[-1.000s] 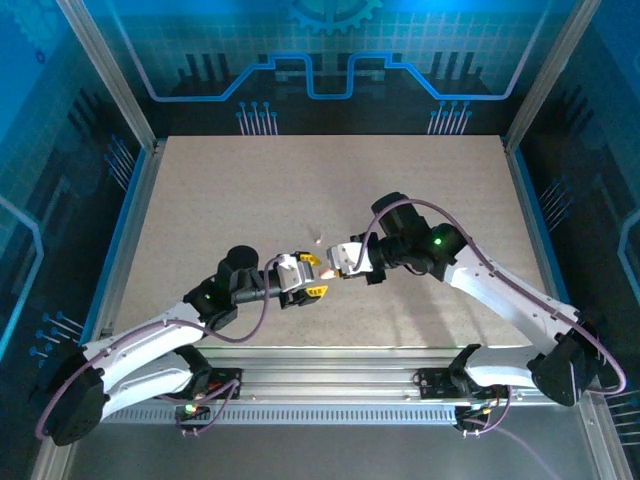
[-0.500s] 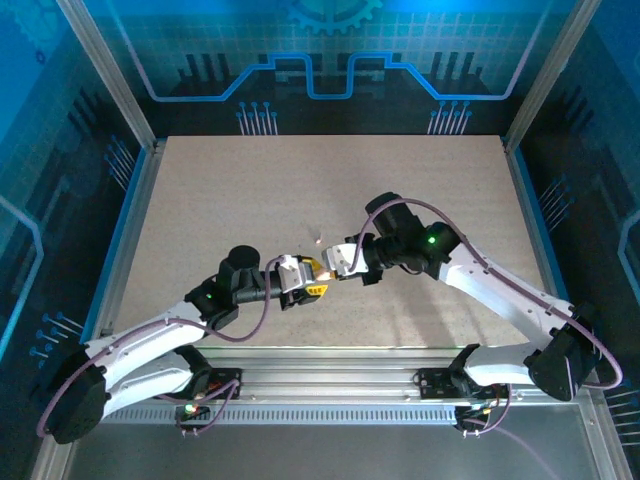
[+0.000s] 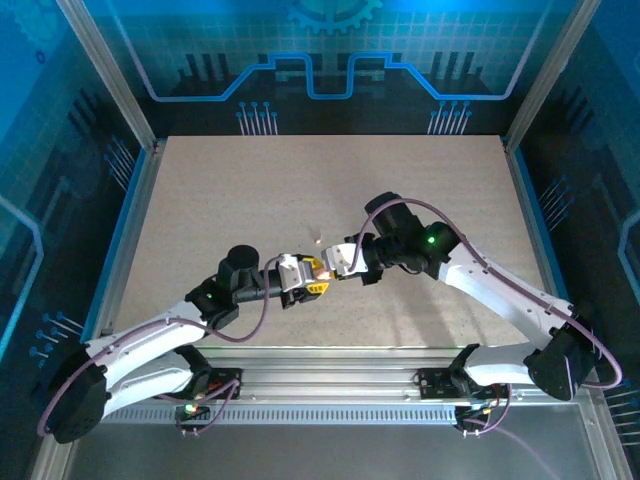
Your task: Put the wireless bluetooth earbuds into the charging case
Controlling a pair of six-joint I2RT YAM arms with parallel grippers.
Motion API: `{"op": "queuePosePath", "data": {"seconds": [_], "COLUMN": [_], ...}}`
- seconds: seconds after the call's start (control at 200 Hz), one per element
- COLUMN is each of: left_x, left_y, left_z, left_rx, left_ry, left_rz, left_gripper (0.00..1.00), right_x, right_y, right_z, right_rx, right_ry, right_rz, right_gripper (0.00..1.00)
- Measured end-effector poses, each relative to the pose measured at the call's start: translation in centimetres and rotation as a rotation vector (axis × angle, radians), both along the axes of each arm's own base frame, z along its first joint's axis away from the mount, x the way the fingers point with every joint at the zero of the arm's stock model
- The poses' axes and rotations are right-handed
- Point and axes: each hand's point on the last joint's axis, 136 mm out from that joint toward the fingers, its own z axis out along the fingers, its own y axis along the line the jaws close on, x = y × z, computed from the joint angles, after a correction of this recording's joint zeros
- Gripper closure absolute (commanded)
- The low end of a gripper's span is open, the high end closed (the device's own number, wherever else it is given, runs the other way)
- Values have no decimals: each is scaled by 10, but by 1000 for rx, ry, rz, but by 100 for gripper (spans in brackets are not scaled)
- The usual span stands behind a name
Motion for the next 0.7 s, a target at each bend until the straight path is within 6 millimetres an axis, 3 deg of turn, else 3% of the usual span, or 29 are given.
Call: {"op": "queuePosePath", "data": {"seconds": [0.28,0.325,0.38,0.435,0.7], "left_x": [1,1,2,2,2], "left_y": [0,0,1,0,0], "left_z": [-1,-1,-1,1,0], "left_rx": [3,4,4,0,0], "left_ry": [-2,-3,-4,-8,-7], "left_rz": [5,5,6,6,6], "left_gripper": [76,77,77,77,77], "right_x": [-1,-1,-1,-1,3], "right_y": [0,0,0,1,5], "right_z": [0,0,0,0,5], "right_rx": [0,0,0,4,32], "right_ry": [3,3,7,17,8], "right_rz": [3,2,-4,-12,-27], "right_gripper": [94,88,68,59,58]}}
